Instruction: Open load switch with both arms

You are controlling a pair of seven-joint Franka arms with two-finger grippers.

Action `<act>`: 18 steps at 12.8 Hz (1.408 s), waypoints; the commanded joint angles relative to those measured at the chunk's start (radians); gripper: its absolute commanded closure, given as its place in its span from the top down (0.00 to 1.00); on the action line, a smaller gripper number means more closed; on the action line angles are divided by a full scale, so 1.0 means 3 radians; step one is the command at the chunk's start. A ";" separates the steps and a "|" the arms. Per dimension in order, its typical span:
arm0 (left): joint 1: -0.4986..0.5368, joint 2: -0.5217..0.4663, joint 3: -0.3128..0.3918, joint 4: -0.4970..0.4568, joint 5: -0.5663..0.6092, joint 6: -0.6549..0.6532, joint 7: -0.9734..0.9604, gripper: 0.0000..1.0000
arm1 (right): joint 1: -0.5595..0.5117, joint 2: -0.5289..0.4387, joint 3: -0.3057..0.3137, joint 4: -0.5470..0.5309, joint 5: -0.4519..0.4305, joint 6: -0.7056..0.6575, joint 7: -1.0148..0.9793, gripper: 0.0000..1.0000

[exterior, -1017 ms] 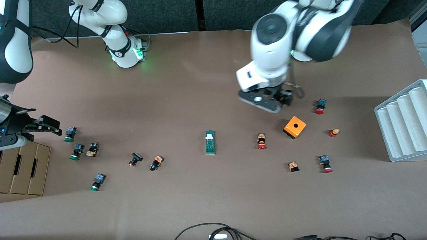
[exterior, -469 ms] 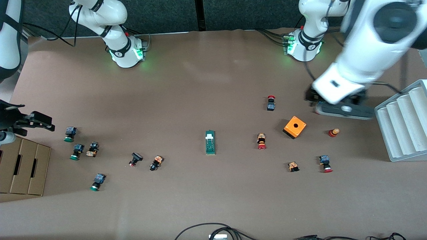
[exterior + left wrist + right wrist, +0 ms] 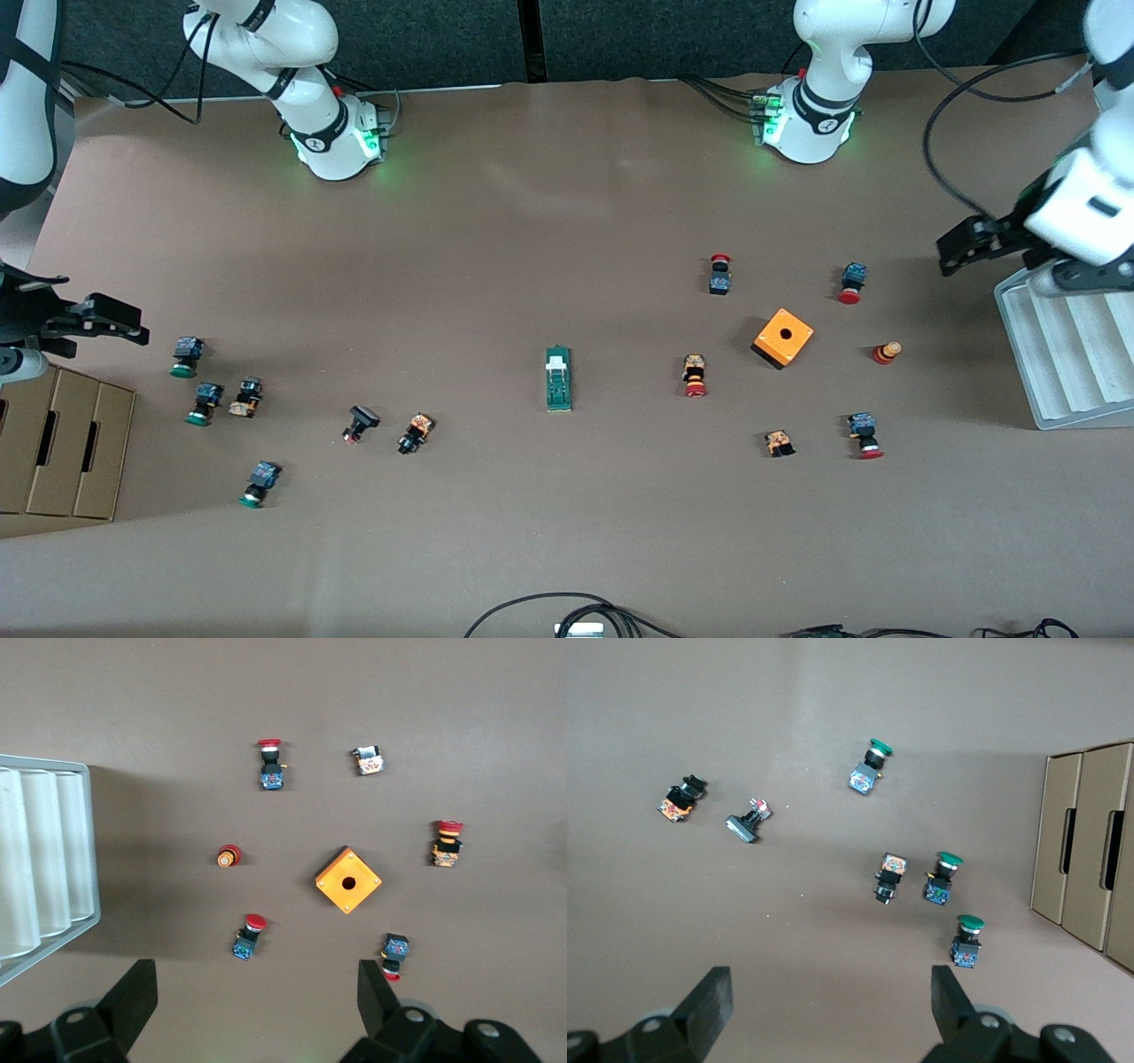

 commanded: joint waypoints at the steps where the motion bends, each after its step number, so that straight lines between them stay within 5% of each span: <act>1: -0.0075 -0.0223 0.0103 -0.0292 -0.0009 0.0113 0.0217 1.00 | -0.0036 -0.0051 0.0003 0.0027 0.0034 -0.0061 0.0037 1.00; 6: -0.0254 -0.0202 0.0108 -0.0251 0.0272 0.0087 0.0243 1.00 | -0.0056 -0.0170 0.0018 -0.0081 0.0040 -0.0036 0.0562 1.00; 18: -0.0264 -0.0182 0.0082 -0.0205 0.0232 0.0066 0.0222 1.00 | -0.0021 -0.0129 0.0023 -0.0040 0.0019 -0.0123 0.0594 1.00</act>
